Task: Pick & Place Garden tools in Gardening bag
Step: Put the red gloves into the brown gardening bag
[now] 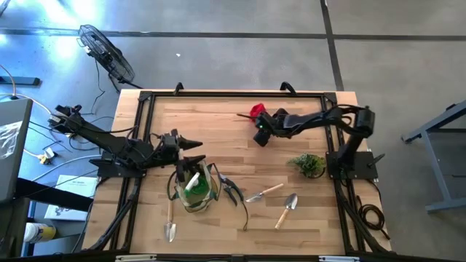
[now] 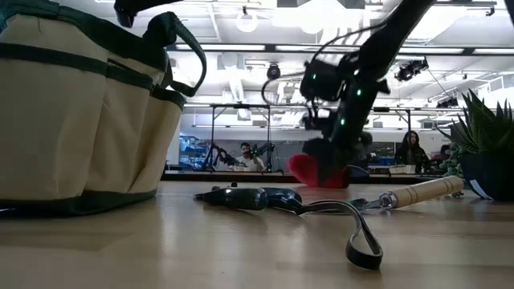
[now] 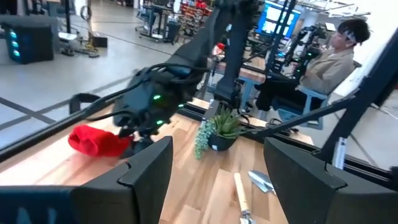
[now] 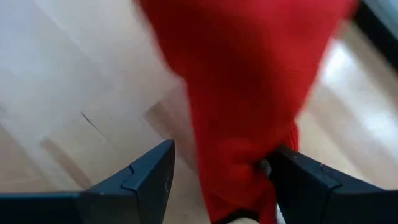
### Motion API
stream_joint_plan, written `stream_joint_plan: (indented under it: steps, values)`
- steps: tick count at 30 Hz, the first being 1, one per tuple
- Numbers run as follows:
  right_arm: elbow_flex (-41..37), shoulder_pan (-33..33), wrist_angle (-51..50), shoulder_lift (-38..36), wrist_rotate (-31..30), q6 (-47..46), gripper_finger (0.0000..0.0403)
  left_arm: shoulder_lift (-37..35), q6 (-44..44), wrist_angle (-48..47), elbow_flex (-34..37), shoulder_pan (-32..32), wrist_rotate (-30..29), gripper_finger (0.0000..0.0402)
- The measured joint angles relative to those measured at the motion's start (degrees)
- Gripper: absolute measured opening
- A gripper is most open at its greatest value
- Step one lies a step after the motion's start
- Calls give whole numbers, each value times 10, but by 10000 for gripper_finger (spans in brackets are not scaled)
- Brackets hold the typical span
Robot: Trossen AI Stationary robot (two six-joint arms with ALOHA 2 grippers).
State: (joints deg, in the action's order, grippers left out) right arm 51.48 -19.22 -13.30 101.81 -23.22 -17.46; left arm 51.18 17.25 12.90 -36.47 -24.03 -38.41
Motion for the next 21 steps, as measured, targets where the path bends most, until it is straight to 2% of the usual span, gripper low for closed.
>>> stream_joint_plan:
  steps: [3, 5, 7, 11, 16, 21]
  values:
    - [2, -12, 9, 22, 21, 11, 215, 0, 13, -7, 0, 0, 11, 245]
    - [3, -17, 12, 30, 27, 17, 188, 0, 26, -16, 0, 0, 22, 245]
    - [3, -21, 12, 32, 27, 29, 144, 0, 32, -21, 0, 0, 30, 244]
    - [2, -21, 11, 23, 25, 60, 29, 0, 39, -43, 0, 0, 35, 240]
    - [0, 2, -10, -3, 42, 84, 15, 0, 32, -60, 0, -13, 33, 222]
    - [-3, 61, -48, -84, 64, 87, 13, 0, 21, -52, 0, -44, 25, 206]
